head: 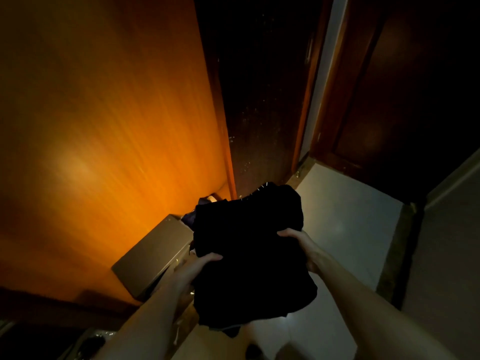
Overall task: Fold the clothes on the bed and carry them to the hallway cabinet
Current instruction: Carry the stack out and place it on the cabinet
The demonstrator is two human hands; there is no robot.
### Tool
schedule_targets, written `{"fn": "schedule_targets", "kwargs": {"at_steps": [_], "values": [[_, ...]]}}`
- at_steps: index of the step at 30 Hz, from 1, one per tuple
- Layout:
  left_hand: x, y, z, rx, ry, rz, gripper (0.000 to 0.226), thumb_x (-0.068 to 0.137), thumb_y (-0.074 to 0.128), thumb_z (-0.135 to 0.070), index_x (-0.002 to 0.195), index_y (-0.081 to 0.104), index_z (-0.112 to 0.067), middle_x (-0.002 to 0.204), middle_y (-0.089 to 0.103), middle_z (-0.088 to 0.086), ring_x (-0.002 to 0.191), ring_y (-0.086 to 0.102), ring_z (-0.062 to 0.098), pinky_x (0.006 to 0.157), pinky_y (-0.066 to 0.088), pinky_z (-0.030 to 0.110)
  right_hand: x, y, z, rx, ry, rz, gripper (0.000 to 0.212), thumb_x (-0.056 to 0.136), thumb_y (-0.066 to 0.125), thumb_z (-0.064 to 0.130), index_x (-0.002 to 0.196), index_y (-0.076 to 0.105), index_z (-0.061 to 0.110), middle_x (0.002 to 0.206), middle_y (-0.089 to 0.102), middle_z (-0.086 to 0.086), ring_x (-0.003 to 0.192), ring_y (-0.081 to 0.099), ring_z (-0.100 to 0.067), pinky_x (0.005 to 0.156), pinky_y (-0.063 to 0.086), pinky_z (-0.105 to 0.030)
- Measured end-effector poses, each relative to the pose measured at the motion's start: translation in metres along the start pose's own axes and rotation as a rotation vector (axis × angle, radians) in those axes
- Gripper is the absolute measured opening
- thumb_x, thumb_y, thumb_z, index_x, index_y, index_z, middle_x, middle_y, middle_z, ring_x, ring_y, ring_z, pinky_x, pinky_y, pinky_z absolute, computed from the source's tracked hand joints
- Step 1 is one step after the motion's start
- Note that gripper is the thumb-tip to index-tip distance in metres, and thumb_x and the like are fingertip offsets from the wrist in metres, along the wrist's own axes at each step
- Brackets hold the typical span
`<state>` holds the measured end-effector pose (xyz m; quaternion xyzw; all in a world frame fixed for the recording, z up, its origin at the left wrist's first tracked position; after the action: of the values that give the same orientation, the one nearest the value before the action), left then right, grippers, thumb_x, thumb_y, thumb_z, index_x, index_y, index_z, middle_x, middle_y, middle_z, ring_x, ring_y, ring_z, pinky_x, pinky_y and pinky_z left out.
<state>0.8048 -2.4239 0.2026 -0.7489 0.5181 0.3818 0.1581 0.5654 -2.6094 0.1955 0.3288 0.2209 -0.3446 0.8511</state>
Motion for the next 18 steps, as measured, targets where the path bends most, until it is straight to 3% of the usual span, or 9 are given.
{"fn": "schedule_targets", "kwargs": {"at_steps": [2, 4, 9, 12, 16, 18], "values": [[-0.001, 0.012, -0.024, -0.016, 0.037, 0.016, 0.097, 0.018, 0.095, -0.038, 0.104, 0.055, -0.019, 0.106, 0.066, 0.012, 0.099, 0.063, 0.029, 0.084, 0.048, 0.037, 0.020, 0.002, 0.019, -0.004, -0.001, 0.041, 0.102, 0.047, 0.093, 0.033, 0.135, 0.051, 0.006, 0.105, 0.068, -0.015, 0.089, 0.068, -0.028, 0.076, 0.053, -0.038], [0.002, 0.021, -0.045, -0.043, 0.066, 0.018, 0.098, 0.008, 0.092, -0.034, 0.096, 0.052, -0.020, 0.102, 0.063, 0.011, 0.094, 0.061, 0.027, 0.081, 0.048, 0.035, 0.039, 0.001, 0.036, -0.003, -0.002, 0.061, 0.099, 0.048, 0.092, 0.032, 0.134, 0.051, 0.006, 0.104, 0.068, -0.016, 0.089, 0.067, -0.028, 0.077, 0.053, -0.038], [0.039, 0.006, -0.073, -0.104, 0.120, -0.094, 0.104, 0.014, 0.092, -0.031, 0.109, 0.052, -0.016, 0.106, 0.063, 0.013, 0.097, 0.062, 0.028, 0.092, 0.046, 0.040, 0.098, -0.006, 0.075, -0.044, 0.056, 0.117, 0.099, 0.056, 0.090, 0.030, 0.140, 0.044, 0.007, 0.112, 0.067, -0.019, 0.095, 0.067, -0.031, 0.080, 0.054, -0.040], [0.060, -0.002, -0.084, -0.131, 0.133, -0.206, 0.120, 0.015, 0.095, -0.034, 0.122, 0.047, -0.011, 0.115, 0.062, 0.018, 0.105, 0.062, 0.032, 0.099, 0.044, 0.044, 0.129, -0.004, 0.103, -0.102, 0.109, 0.201, 0.105, 0.047, 0.094, 0.033, 0.137, 0.048, 0.005, 0.107, 0.068, -0.016, 0.091, 0.068, -0.028, 0.080, 0.052, -0.040], [0.086, -0.010, -0.096, -0.234, 0.121, -0.325, 0.120, 0.029, 0.095, -0.030, 0.135, 0.041, -0.010, 0.124, 0.060, 0.021, 0.112, 0.061, 0.035, 0.095, 0.048, 0.043, 0.172, 0.001, 0.146, -0.161, 0.117, 0.301, 0.095, 0.053, 0.087, 0.031, 0.136, 0.049, 0.005, 0.109, 0.069, -0.015, 0.092, 0.070, -0.026, 0.075, 0.054, -0.035], [0.100, -0.016, -0.098, -0.289, 0.122, -0.357, 0.130, 0.028, 0.101, -0.032, 0.140, 0.039, -0.009, 0.129, 0.059, 0.022, 0.115, 0.061, 0.036, 0.091, 0.049, 0.042, 0.196, 0.004, 0.165, -0.216, 0.128, 0.316, 0.105, 0.047, 0.092, 0.034, 0.138, 0.048, 0.006, 0.115, 0.068, -0.016, 0.097, 0.069, -0.027, 0.078, 0.053, -0.037]]}}
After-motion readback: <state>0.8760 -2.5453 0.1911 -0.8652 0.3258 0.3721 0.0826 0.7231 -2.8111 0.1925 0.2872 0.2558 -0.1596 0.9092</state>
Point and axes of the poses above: each hand's wrist, its own x-axis towards the middle knuckle, its own y-axis out of the palm, z = x × y, the point moved 6 cm from there along x, towards the middle knuckle
